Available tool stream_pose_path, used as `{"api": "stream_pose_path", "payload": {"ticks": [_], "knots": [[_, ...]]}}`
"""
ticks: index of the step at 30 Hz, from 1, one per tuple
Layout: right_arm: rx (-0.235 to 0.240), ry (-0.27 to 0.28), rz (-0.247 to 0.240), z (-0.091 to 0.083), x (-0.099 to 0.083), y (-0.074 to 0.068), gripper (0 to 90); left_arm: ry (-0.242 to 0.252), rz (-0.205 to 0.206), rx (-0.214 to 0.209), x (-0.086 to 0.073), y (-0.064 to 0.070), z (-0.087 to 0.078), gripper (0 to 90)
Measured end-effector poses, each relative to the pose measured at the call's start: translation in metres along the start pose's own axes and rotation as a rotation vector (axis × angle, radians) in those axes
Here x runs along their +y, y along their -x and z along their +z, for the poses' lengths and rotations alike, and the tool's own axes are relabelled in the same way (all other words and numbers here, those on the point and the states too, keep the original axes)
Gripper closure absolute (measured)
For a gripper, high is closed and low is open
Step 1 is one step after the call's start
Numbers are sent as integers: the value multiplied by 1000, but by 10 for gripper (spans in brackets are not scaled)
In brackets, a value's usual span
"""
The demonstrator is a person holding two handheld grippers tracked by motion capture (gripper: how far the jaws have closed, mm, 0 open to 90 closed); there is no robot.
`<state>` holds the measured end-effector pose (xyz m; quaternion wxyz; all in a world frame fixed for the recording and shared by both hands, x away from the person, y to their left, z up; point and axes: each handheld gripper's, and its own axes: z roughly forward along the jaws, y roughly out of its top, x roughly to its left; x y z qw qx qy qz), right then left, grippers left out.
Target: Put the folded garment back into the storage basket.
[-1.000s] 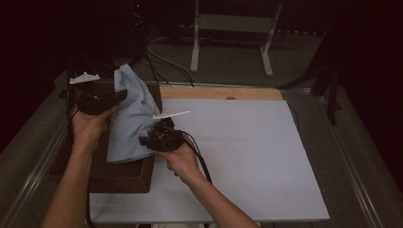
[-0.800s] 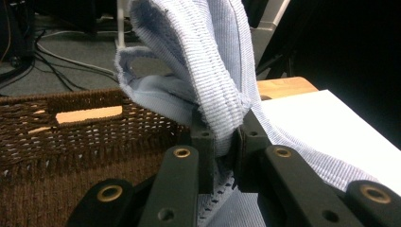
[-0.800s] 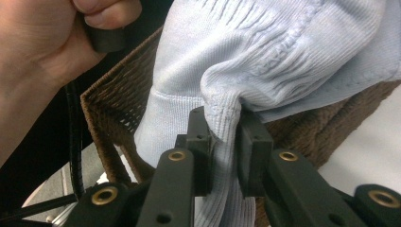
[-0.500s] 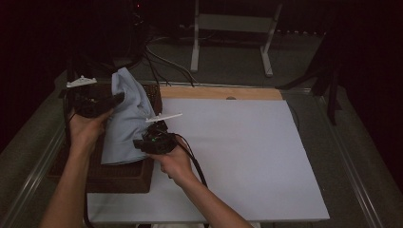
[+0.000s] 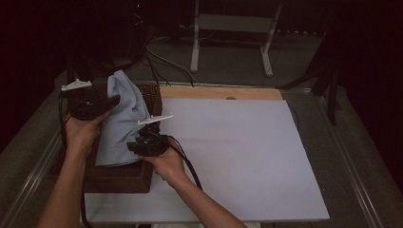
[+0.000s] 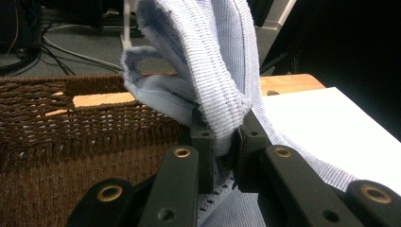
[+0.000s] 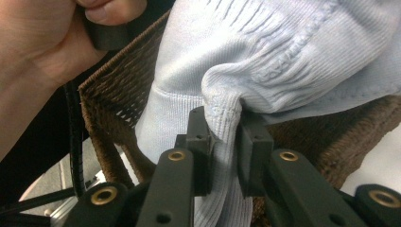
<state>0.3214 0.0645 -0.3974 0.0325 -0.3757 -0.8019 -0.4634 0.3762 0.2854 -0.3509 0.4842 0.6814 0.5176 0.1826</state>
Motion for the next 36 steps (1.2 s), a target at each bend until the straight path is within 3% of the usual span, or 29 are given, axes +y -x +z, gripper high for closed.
{"api": "stream_pose_path", "payload": {"ticks": [15,23,24,26,27,28,29,30,32,33,36], "knots": [[7,-39,-25,22,-5,-16,776,-14,-19,23,-9,-13,-7,829],[13,-90,-54,30,-9,-19,746,-32,-19,54,-13,-16,-6,825],[17,-97,-50,30,-9,-19,685,-29,-27,65,-13,-17,-5,793],[46,-94,-33,29,-9,-18,420,-38,-75,61,-12,-19,-2,516],[30,-72,-40,26,-9,-19,310,-45,-85,65,-12,-19,-1,409],[30,-72,-40,26,-9,-19,310,-45,-85,65,-12,-19,-1,324],[16,-58,-45,24,-9,-19,255,-57,-62,104,-12,-16,1,324],[24,-45,-47,20,-8,-17,194,-61,-60,100,-13,-15,2,206],[14,-36,-56,16,-6,-15,163,-61,-45,91,-14,-13,3,176],[17,-33,-63,15,-6,-14,147,-63,-38,86,-14,-12,4,86],[21,-24,-79,10,-7,-11,131,-58,-28,83,-15,-10,5,43]]}}
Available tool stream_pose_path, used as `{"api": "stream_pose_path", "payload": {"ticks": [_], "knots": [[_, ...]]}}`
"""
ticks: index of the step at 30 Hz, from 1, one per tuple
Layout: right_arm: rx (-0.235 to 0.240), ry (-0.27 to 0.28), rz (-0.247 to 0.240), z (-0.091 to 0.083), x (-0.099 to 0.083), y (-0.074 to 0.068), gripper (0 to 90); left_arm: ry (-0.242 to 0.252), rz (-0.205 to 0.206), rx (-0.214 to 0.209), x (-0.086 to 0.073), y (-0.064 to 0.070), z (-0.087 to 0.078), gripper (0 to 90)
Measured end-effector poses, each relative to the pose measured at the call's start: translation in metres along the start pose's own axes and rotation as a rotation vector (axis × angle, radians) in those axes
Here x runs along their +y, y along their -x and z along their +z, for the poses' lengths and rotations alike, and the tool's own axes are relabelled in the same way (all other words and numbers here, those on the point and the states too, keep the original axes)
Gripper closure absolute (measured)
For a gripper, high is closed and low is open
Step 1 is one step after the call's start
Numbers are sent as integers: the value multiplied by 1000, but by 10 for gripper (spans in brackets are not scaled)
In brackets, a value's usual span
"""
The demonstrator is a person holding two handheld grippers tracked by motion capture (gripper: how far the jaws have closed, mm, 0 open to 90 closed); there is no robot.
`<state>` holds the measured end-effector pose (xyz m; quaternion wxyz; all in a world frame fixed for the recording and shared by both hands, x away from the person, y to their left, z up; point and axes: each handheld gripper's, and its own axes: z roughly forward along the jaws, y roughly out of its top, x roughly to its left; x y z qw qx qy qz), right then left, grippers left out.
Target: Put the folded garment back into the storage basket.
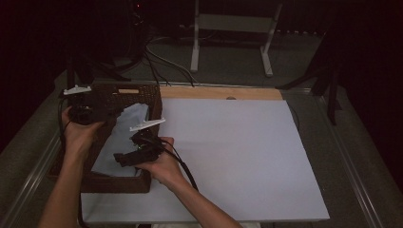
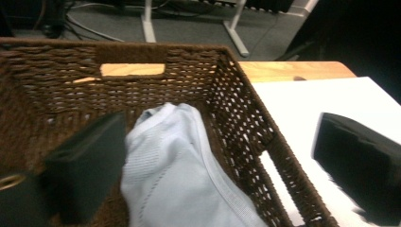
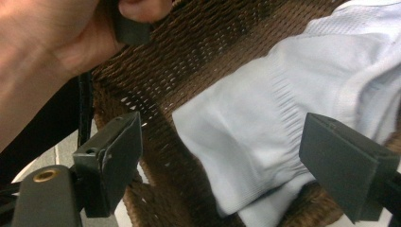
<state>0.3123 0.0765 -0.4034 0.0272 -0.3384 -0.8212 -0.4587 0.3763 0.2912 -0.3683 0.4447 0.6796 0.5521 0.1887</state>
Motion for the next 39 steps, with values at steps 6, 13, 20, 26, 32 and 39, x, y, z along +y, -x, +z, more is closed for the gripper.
{"api": "stream_pose_path", "payload": {"ticks": [6,13,20,26,32,39], "knots": [[-4,23,-23,-10,-2,4,111,12,27,-17,-1,7,-1,39],[-28,37,-36,-26,-5,16,96,12,62,-35,-7,14,-2,37],[-67,60,-24,-45,-12,34,91,26,82,-47,-15,22,-7,37],[-83,86,-5,-62,-21,49,88,38,101,-72,-22,34,-13,37],[-90,113,5,-77,-28,59,85,55,129,-88,-27,46,-21,37],[-110,134,-1,-95,-37,71,85,61,141,-85,-35,53,-27,37]]}}
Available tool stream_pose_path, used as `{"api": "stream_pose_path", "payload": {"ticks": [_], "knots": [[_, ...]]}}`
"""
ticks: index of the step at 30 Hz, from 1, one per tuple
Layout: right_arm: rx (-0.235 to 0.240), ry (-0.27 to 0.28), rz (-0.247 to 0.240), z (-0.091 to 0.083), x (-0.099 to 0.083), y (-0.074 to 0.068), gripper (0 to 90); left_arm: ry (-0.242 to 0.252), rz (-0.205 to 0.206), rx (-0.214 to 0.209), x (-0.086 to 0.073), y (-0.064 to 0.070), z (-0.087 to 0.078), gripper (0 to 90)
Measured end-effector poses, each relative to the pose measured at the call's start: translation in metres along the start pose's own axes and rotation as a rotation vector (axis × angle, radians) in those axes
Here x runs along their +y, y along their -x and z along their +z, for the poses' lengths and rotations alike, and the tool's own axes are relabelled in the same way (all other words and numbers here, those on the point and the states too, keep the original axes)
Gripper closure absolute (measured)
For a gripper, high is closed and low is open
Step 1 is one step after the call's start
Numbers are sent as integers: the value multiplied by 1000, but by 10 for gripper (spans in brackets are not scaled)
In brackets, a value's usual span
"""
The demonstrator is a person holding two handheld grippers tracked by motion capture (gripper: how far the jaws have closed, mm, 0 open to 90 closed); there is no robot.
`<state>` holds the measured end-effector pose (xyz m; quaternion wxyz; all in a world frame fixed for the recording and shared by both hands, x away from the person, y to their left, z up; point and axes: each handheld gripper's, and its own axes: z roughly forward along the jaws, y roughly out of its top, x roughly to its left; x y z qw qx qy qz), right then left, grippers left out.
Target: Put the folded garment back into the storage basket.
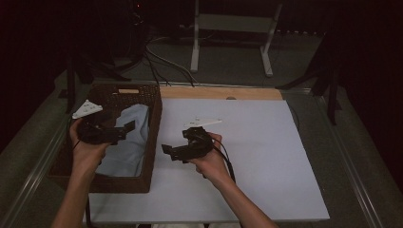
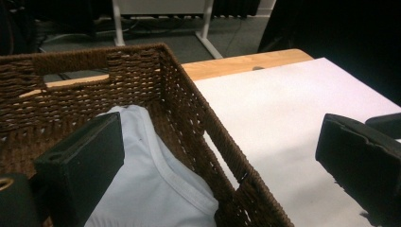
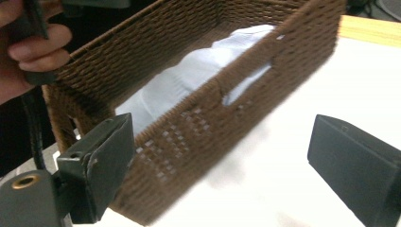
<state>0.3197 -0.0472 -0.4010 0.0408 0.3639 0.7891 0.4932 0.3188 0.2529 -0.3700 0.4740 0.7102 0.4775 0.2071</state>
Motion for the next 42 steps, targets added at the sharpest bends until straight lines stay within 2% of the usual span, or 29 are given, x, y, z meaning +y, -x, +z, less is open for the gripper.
{"api": "stream_pose_path", "payload": {"ticks": [11,13,20,29,31,33,39,40,42], "knots": [[-28,52,11,-34,-17,24,85,9,19,8,-15,15,-4,37],[-45,53,0,-40,-21,28,85,2,26,15,-18,18,-5,37],[-72,85,11,-61,-35,43,84,5,41,25,-29,26,-9,37],[-105,147,44,-98,-60,64,85,19,46,17,-44,35,-12,37],[-107,153,45,-101,-61,65,85,25,51,17,-47,37,-13,37],[-125,179,63,-116,-72,73,85,29,48,11,-50,39,-14,37],[-158,214,87,-137,-88,84,85,43,50,6,-57,43,-18,37],[-170,229,98,-145,-96,88,85,44,47,5,-58,43,-18,37],[-178,236,102,-149,-99,90,85,47,47,1,-61,44,-19,37]]}}
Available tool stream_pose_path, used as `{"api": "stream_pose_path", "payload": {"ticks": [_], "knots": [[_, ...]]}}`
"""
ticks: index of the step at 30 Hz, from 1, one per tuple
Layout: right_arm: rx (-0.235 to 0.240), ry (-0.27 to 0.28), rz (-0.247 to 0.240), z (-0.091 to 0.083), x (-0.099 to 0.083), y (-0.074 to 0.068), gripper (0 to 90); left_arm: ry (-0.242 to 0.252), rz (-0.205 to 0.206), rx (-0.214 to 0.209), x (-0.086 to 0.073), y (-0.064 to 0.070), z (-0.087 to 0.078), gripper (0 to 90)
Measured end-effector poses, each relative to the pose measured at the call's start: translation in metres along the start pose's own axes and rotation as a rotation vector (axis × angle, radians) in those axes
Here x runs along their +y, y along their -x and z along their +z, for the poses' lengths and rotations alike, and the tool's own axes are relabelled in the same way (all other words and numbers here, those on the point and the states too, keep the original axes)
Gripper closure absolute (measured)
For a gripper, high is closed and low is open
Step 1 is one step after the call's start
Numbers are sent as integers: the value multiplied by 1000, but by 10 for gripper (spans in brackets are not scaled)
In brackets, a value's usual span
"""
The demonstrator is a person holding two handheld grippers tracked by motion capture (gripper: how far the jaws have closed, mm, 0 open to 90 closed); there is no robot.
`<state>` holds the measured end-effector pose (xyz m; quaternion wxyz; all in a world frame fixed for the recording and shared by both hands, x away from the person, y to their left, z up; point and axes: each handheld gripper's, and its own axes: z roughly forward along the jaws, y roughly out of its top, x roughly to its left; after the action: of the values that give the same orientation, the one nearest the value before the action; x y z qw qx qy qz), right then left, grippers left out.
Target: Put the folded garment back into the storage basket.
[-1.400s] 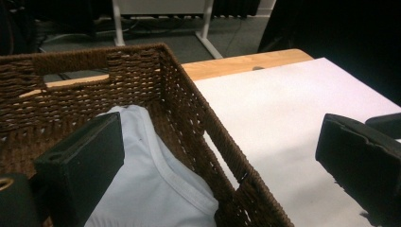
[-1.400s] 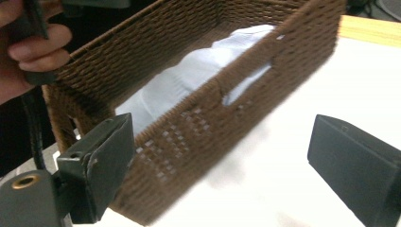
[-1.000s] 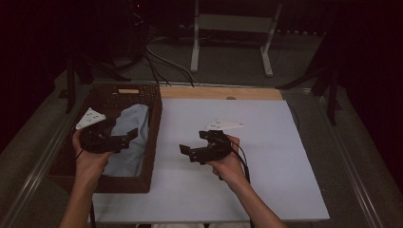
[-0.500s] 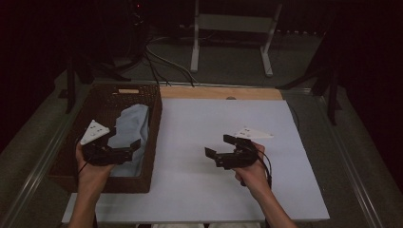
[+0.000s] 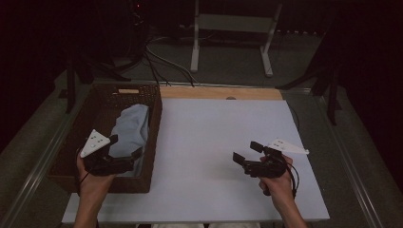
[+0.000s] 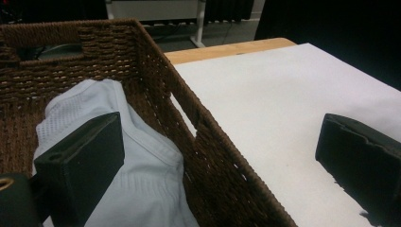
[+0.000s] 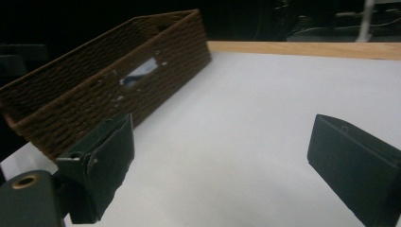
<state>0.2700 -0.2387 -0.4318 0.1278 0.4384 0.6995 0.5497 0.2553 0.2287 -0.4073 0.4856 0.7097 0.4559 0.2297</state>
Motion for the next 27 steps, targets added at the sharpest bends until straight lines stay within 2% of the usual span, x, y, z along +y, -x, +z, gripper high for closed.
{"api": "stream_pose_path", "payload": {"ticks": [9,18,27], "knots": [[-63,28,45,-25,-24,23,85,7,-6,-8,-8,3,1,37],[-148,26,42,-43,-42,35,85,8,-13,-6,-14,3,1,37],[-185,18,48,-56,-50,44,85,25,-31,-16,-18,2,-2,37]]}}
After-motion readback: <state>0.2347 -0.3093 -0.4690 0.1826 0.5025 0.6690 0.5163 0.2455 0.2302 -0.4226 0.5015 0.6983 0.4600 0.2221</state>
